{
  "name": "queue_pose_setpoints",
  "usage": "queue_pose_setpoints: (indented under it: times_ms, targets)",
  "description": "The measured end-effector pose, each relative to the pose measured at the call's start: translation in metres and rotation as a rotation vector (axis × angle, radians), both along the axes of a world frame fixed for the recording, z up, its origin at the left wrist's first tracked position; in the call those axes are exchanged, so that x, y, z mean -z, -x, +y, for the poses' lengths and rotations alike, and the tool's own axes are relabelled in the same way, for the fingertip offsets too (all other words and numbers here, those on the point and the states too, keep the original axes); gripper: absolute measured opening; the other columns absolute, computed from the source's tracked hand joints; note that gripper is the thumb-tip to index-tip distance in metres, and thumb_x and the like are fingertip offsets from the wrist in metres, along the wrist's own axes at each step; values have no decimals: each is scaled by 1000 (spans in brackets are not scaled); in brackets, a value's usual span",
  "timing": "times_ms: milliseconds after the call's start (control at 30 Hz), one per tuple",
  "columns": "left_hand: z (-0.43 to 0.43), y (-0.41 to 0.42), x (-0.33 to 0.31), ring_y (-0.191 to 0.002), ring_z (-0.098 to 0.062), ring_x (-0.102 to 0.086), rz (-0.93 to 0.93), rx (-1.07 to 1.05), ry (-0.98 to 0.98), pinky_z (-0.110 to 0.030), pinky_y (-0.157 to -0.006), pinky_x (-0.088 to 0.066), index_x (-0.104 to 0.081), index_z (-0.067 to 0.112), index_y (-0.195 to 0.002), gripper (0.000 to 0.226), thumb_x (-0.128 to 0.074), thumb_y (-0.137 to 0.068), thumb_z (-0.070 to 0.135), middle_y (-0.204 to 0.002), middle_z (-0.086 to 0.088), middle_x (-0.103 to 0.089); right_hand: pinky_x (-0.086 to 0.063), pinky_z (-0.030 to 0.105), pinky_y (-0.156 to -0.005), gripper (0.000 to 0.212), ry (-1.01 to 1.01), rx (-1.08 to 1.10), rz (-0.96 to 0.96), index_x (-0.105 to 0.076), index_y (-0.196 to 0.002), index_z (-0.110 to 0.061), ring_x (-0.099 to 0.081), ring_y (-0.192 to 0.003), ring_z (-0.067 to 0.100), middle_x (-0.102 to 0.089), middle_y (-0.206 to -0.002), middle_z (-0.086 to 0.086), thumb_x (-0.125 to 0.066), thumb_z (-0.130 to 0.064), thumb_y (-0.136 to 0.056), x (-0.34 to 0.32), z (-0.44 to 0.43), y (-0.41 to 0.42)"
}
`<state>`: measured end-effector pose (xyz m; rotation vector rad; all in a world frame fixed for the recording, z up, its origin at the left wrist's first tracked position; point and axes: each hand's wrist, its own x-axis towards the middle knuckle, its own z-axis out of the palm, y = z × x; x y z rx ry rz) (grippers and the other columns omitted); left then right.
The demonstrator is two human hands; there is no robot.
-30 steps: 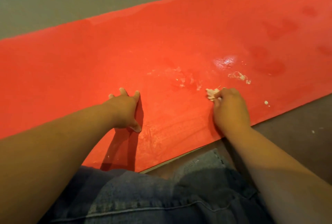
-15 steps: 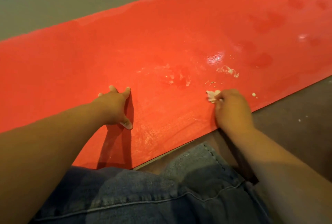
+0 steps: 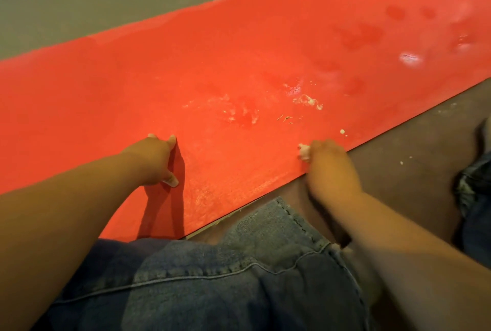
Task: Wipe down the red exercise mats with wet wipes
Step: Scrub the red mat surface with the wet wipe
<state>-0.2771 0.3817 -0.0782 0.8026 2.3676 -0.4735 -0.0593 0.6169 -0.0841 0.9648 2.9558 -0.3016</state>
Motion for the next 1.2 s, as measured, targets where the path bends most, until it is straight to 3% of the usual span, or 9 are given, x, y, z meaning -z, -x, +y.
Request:
queue_pose_setpoints:
  times_ms: [200, 333, 467, 633, 733, 900, 1000, 1133, 1200]
  targets:
    - [-4, -3, -4, -132, -36, -39, 12, -13, 8, -34, -98, -40, 4, 17, -153, 120, -76, -72, 53, -153, -27, -15, -34, 32, -72, 28, 260, -512, 55, -53, -103, -11, -49, -99, 27, -52, -105, 10, -49, 3, -80, 15, -103, 6]
    - [-5, -2, -5, -135, -36, -37, 18, -21, 4, -37, -101, -39, 6, 20, -153, 120, -76, -72, 54, -157, -25, -3, -36, 18, -71, 28, 328, -436, -25, -62, -112, -3, -57, -107, 28, -61, -115, 17, -47, 5, -90, 11, -31, 18]
    - [-7, -2, -5, -135, -34, -37, 33, -55, -26, -38, -101, -41, -1, 25, -153, 120, -79, -67, 54, -158, -21, -6, -35, 30, -71, 21, 89, 132, 90, -64, -95, -2, -56, -91, 30, -61, -103, 22, -48, 4, -83, 6, 30, 14]
    - [-20, -1, -12, -131, -25, -45, 118, -69, -133, -34, -92, -45, -24, 40, -148, 109, -73, -56, 72, -157, -3, -23, -38, 14, -78, 26, 326, -342, 156, -66, -104, -10, -57, -92, 16, -64, -105, 6, -51, 0, -86, 27, -82, 42]
    - [-28, 4, -8, -116, -25, -56, 159, -229, -336, -32, -85, -45, -53, 37, -130, 72, -72, -66, 65, -136, 1, -55, -42, 33, -82, 14, 380, -705, 114, -63, -98, -10, -53, -96, 25, -58, -100, 8, -55, -12, -87, 26, -105, 47]
    - [-26, 24, -3, -111, -26, -55, 41, -399, -464, -31, -82, -42, -59, 29, -126, 59, -78, -71, 41, -127, -5, -55, -41, 29, -75, 16, 240, -306, 141, -68, -96, -13, -56, -90, 25, -61, -102, 9, -56, -11, -87, 22, 8, 89]
    - [-20, 36, 5, -124, -27, -45, 31, -403, -464, -36, -100, -39, -52, 28, -133, 72, -79, -69, 45, -137, -8, -46, -41, 32, -77, 18, 109, -44, 173, -67, -97, -6, -57, -94, 33, -60, -106, 17, -53, -5, -86, 21, 25, 104]
    - [-26, 44, 17, -138, -27, -28, 110, -457, -485, -46, -111, -27, -47, 36, -133, 80, -77, -63, 59, -148, -5, -33, -37, 21, -73, 14, 204, -270, 287, -70, -96, -16, -52, -82, 17, -61, -95, 4, -61, -18, -85, 29, -55, 98]
    - [-28, 48, 18, -135, -28, -30, 99, -495, -506, -50, -109, -30, -49, 41, -127, 80, -80, -56, 61, -144, -3, -34, -43, 27, -76, 12, 254, -455, 263, -68, -90, -15, -50, -86, 17, -58, -91, 2, -63, -25, -87, 33, -80, 86]
